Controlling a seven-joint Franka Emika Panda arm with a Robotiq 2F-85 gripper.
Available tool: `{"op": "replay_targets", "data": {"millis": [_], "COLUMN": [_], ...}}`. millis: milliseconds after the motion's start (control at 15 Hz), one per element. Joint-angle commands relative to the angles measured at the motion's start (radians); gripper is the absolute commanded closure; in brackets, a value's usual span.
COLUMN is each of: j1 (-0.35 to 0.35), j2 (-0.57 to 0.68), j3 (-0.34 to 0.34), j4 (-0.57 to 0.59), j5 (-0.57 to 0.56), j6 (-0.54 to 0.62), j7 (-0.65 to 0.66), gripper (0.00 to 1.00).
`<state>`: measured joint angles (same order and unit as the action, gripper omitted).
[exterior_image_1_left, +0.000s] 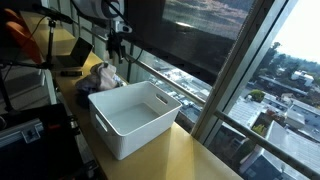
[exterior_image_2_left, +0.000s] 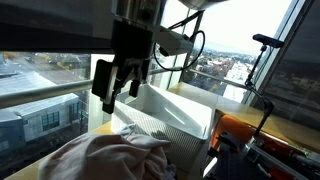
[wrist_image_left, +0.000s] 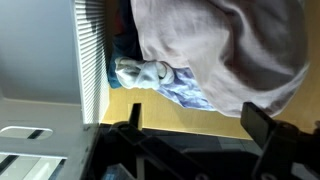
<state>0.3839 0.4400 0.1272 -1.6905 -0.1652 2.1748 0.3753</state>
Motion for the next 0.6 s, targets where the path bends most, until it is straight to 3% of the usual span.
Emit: {"op": "replay_targets", "data": {"millis": [0,533], "j1": [-0.009,-0.02], "j2": [0.048,0.139], "j3": [-0.012,-0.056], "j4": [-0.03,-0.047], "j5": [-0.027,-0.073], "j6": [0.047,0.144], "j7": [-0.009,-0.035], "gripper": [0.0,0.0]}}
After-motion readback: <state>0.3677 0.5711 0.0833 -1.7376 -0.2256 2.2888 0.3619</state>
